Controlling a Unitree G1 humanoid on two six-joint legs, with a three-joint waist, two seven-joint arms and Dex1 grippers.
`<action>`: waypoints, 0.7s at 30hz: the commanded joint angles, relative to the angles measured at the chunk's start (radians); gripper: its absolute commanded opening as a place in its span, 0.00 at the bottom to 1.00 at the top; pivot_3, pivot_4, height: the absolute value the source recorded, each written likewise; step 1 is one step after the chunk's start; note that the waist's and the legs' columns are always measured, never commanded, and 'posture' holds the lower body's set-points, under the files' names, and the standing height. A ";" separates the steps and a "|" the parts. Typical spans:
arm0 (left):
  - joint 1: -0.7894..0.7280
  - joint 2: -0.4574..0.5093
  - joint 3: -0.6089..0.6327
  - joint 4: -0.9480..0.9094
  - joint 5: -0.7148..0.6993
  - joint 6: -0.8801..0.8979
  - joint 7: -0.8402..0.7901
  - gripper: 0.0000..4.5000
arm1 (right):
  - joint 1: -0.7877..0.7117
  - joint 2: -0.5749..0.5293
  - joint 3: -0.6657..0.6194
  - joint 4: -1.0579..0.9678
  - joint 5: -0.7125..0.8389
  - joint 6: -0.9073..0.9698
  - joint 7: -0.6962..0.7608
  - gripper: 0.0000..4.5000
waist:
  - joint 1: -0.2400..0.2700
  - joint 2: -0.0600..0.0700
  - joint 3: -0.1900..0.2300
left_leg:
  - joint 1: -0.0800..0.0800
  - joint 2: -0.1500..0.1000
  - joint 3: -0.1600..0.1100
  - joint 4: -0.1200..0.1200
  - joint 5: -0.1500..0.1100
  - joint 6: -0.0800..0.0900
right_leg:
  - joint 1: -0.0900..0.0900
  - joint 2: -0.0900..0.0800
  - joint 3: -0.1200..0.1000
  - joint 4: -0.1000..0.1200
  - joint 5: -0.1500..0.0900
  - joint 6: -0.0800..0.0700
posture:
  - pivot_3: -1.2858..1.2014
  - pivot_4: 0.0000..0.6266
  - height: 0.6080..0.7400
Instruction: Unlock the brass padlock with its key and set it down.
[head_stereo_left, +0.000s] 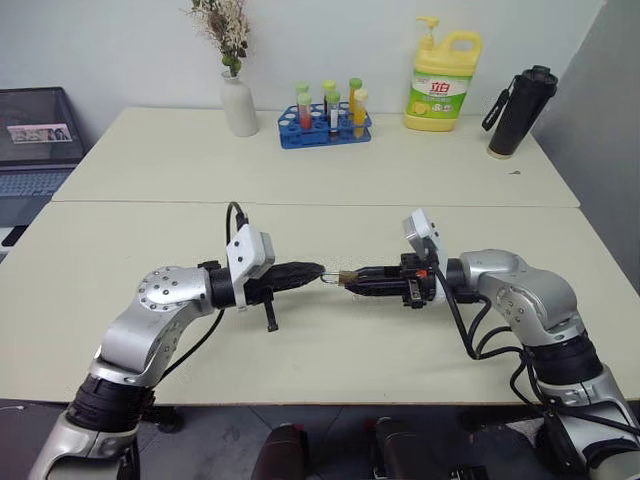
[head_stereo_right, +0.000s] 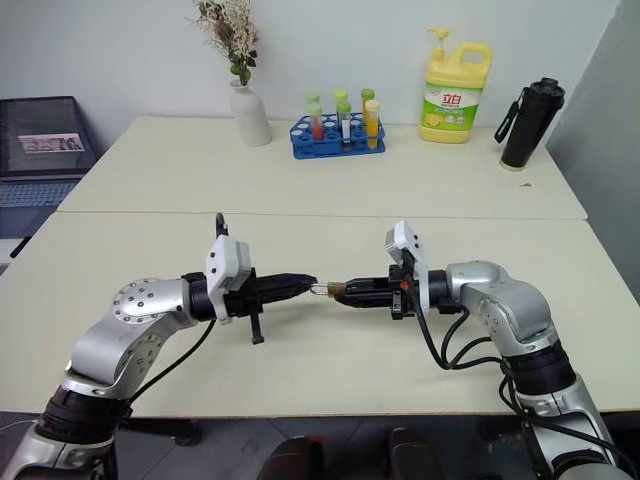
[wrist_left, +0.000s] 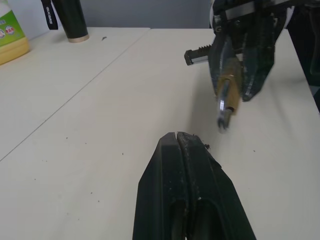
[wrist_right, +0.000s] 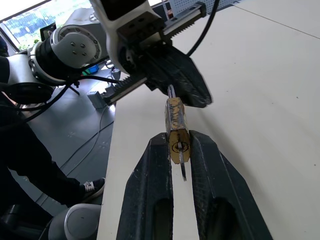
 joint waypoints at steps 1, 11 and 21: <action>-0.017 -0.021 -0.002 -0.004 0.024 -0.026 -0.019 0.00 | -0.008 -0.003 -0.027 -0.036 0.025 0.001 -0.002 0.04 | 0.000 0.000 0.000 | 0.000 0.000 0.000 0.000 0.000 0.000 | 0.000 0.000 0.000 0.000 0.000 0.000 | 0.52 0.24 1.00; 0.014 -0.042 0.010 -0.071 0.013 0.021 -0.019 0.00 | -0.006 -0.007 -0.020 -0.022 0.015 -0.005 0.001 0.04 | 0.000 0.000 0.000 | 0.000 0.001 0.000 0.000 0.000 0.000 | 0.000 0.000 0.000 0.000 0.000 0.000 | 0.52 0.24 1.00; 0.046 -0.032 0.032 -0.153 -0.023 0.085 -0.013 0.00 | -0.003 -0.014 -0.011 0.002 -0.004 -0.016 0.007 0.04 | 0.000 0.000 0.000 | 0.000 0.001 0.000 0.000 0.000 0.000 | 0.000 0.000 0.000 0.000 0.000 0.000 | 0.52 0.24 1.00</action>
